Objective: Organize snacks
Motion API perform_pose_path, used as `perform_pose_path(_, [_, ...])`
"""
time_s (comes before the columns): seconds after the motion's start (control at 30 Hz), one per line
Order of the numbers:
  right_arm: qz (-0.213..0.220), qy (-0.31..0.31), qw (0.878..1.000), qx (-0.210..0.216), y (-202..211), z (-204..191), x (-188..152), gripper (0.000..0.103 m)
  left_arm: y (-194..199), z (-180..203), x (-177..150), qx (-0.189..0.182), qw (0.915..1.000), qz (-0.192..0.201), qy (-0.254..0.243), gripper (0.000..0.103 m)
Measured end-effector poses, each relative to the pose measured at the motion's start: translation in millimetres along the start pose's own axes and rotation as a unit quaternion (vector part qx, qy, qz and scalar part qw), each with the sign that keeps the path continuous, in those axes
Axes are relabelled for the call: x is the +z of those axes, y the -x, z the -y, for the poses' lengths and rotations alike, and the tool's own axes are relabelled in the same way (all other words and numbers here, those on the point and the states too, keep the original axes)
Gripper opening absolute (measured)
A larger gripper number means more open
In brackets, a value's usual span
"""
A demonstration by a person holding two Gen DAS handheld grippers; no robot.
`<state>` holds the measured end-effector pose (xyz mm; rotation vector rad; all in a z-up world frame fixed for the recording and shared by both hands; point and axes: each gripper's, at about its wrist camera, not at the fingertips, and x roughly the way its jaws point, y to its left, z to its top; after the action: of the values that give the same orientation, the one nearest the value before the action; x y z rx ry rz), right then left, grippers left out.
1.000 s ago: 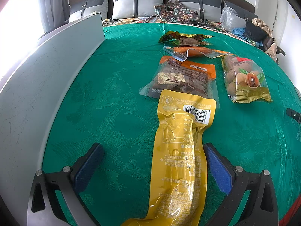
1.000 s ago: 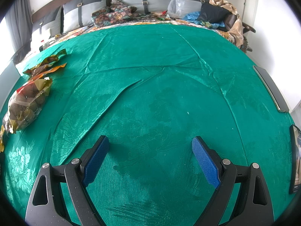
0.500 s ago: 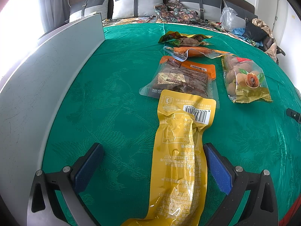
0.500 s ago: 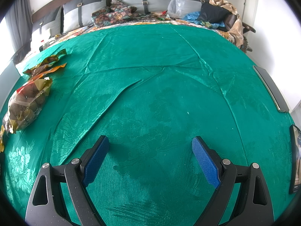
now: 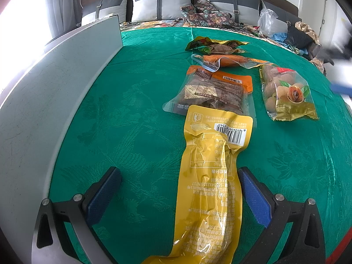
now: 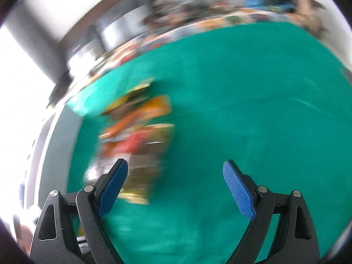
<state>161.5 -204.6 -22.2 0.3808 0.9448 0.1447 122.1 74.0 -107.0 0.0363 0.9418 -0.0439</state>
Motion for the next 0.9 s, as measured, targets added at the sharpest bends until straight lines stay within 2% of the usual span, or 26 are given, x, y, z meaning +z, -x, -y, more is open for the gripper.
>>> perform_pose_path(0.1, [-0.014, 0.06, 0.997, -0.035, -31, -64, 3, 0.091, 1, 1, 2, 0.002, 0.9999, -0.011, 0.0, 0.103])
perform_pose_path(0.17, [-0.067, 0.089, 0.99, -0.092, -67, -88, 2, 0.091, 2, 0, 5, 0.002, 0.9993, -0.037, 0.003, 0.103])
perform_pose_path(0.2, [-0.095, 0.099, 0.983, -0.118, -82, -91, 0, 0.091, 2, 0, 6, 0.0, 0.9988, -0.05, 0.002, 0.1])
perform_pose_path(0.23, [-0.116, 0.111, 0.975, -0.15, -95, -91, -3, 0.088, 4, 0, 6, -0.004, 0.9985, -0.055, -0.001, 0.091])
perform_pose_path(0.27, [-0.113, 0.113, 0.975, -0.152, -96, -88, -3, 0.088, 7, 0, 5, -0.007, 0.9985, -0.054, -0.008, 0.085])
perform_pose_path(0.33, [-0.101, 0.098, 0.982, -0.123, -84, -73, -4, 0.08, 15, 3, 4, -0.019, 0.9983, -0.049, -0.023, 0.049])
perform_pose_path(0.4, [-0.1, 0.082, 0.985, -0.117, -68, -53, -7, 0.076, 20, 3, 3, -0.023, 0.9977, -0.055, -0.03, 0.048])
perform_pose_path(0.47, [-0.101, 0.051, 0.989, -0.091, -46, -26, -14, 0.072, 26, -6, 0, -0.052, 0.9972, -0.054, -0.005, 0.048])
perform_pose_path(0.57, [-0.101, -0.044, 0.994, 0.017, -9, 19, -22, 0.069, 38, -24, -5, -0.106, 0.9917, -0.05, 0.053, 0.047])
perform_pose_path(0.63, [-0.098, -0.097, 0.987, 0.084, 11, 42, -35, 0.069, 50, -33, -4, -0.141, 0.9846, -0.048, 0.092, 0.047])
perform_pose_path(0.67, [-0.097, -0.108, 0.985, 0.098, 17, 46, -39, 0.069, 54, -36, -5, -0.15, 0.9824, -0.045, 0.101, 0.047])
perform_pose_path(0.77, [-0.094, -0.119, 0.978, 0.141, 31, 38, -46, 0.069, 83, -52, -1, -0.18, 0.9741, -0.018, 0.136, 0.047])
perform_pose_path(0.87, [-0.089, -0.098, 0.972, 0.193, 45, -10, -40, 0.069, 115, -84, 12, -0.198, 0.9638, 0.016, 0.177, 0.048])
perform_pose_path(0.9, [-0.088, -0.081, 0.969, 0.217, 49, -36, -36, 0.069, 126, -100, 17, -0.196, 0.9616, 0.031, 0.189, 0.048])
